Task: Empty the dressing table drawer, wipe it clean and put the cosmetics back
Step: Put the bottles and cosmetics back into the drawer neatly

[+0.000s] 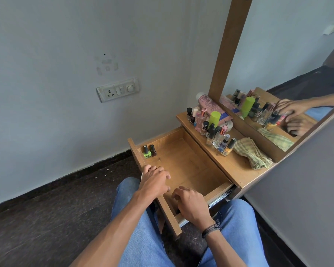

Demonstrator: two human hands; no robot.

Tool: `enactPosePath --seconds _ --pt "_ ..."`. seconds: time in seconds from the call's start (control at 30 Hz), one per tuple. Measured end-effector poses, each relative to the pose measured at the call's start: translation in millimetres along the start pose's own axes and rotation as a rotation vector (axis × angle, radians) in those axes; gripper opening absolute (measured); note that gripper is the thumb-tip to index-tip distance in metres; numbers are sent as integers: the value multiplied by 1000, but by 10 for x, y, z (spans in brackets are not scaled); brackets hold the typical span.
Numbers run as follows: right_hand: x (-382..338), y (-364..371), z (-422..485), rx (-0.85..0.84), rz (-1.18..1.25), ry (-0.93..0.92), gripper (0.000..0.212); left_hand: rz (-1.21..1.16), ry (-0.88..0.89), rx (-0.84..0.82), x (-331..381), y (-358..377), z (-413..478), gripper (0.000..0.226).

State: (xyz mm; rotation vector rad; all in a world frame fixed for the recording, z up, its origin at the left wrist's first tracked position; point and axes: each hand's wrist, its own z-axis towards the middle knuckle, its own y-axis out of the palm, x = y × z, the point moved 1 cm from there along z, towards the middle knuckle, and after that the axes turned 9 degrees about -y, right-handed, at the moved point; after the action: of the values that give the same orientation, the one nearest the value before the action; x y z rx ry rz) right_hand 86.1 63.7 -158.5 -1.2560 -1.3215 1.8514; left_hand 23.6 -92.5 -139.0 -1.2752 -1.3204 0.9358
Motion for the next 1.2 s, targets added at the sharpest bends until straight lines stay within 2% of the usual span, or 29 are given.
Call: enactPosePath --seconds 0.57,0.87,1.2 --pt "-6 2 -14 34 -10 16 19 -52 45 12 -18 -51 -32 43" --pt "6 33 -13 30 -8 18 22 -44 33 37 -1 -21 -71 25" --pt "33 74 5 46 0 24 26 -41 1 86 11 30 -61 20"
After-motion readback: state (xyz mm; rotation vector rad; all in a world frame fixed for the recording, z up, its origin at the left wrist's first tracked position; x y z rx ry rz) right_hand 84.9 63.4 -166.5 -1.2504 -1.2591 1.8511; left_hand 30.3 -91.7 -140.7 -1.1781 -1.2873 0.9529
